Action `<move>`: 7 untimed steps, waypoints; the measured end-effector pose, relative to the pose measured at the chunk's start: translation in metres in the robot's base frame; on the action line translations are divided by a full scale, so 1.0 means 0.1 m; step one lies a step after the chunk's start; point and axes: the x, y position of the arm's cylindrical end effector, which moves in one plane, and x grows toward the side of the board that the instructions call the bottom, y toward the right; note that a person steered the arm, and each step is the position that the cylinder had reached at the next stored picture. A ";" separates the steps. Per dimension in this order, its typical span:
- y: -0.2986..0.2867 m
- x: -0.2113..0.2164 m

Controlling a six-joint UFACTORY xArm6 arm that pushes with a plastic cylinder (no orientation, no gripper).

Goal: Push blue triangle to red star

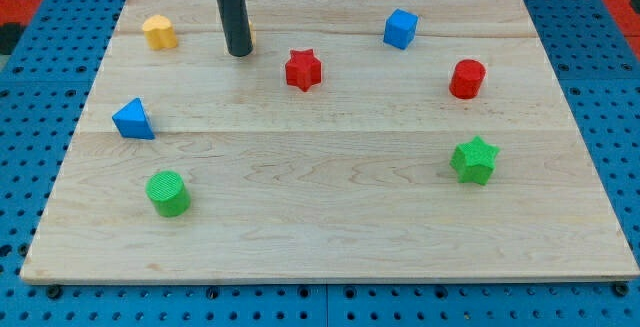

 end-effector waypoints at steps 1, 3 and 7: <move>0.04 0.26; -0.28 1.61; -0.71 1.15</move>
